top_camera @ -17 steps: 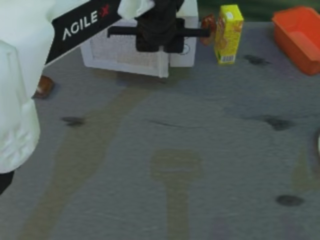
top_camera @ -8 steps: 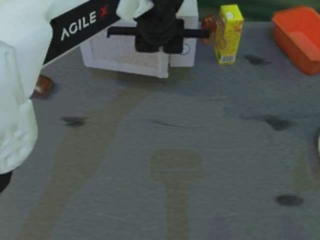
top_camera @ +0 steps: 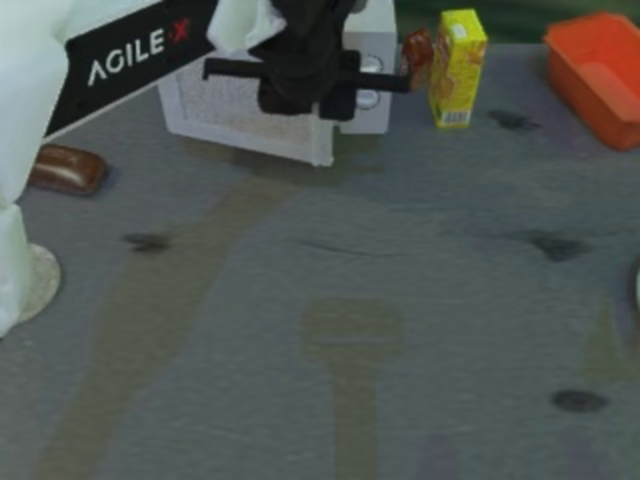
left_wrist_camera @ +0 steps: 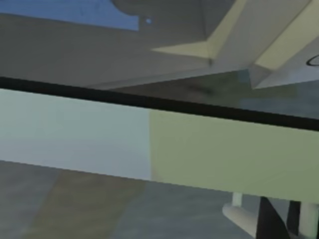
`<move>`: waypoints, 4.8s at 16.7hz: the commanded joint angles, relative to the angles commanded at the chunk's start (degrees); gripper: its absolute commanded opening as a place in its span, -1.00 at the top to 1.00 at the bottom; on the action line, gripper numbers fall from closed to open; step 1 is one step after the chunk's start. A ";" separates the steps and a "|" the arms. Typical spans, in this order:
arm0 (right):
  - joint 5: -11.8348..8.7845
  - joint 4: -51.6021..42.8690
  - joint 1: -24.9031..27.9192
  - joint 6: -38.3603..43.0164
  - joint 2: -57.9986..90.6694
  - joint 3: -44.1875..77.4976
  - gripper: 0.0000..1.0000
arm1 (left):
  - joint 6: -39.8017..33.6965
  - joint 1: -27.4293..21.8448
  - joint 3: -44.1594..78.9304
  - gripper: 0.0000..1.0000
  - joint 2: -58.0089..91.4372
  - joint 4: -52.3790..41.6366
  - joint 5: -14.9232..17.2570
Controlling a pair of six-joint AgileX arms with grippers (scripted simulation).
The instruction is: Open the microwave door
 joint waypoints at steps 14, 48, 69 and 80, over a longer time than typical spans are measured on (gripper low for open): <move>0.00 0.00 0.00 0.00 0.00 0.00 -1.00 | 0.00 0.00 0.00 1.00 0.00 0.00 0.00; 0.00 0.00 0.00 0.00 0.00 0.00 -1.00 | 5.89 0.94 -8.22 1.00 -5.26 4.00 3.13; 0.00 0.00 0.00 0.00 0.00 0.00 -1.00 | 12.81 2.43 -15.89 1.00 -10.46 7.26 7.01; 0.00 0.00 0.00 0.00 0.00 0.00 -1.00 | 12.81 2.43 -15.89 1.00 -10.46 7.26 7.01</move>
